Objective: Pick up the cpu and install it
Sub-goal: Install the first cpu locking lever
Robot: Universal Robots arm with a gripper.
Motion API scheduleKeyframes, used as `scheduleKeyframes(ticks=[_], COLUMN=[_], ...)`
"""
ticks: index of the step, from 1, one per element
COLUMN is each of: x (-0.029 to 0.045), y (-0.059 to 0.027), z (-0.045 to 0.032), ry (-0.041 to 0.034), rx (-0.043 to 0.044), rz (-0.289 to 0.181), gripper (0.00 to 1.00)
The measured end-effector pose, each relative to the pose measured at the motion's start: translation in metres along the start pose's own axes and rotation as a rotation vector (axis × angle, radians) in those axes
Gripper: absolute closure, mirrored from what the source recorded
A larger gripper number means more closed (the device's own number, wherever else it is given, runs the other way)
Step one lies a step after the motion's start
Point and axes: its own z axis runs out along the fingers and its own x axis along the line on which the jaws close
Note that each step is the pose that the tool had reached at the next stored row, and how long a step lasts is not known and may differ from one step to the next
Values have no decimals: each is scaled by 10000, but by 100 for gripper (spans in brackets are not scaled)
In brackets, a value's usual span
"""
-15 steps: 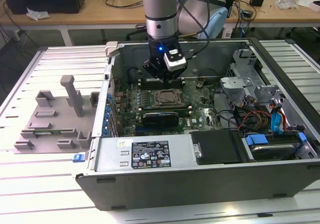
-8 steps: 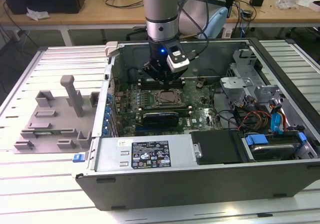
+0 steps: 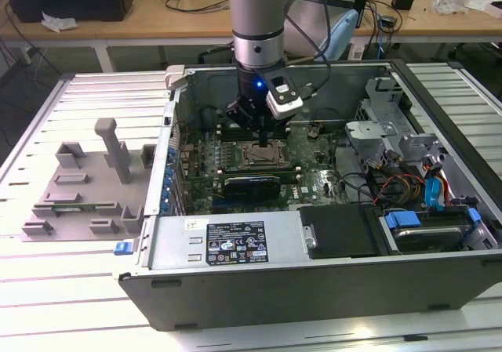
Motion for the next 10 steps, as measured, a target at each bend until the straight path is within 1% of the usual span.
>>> scheduleKeyframes(ticks=[1,6,10], x=[-4,-14,-15], y=[-1,-3,-3], z=[-43,-193,-197], ry=[-1,-1,-1], rx=[-2,0,-2], rz=[-4,-4,-4], gripper=[89,89,89])
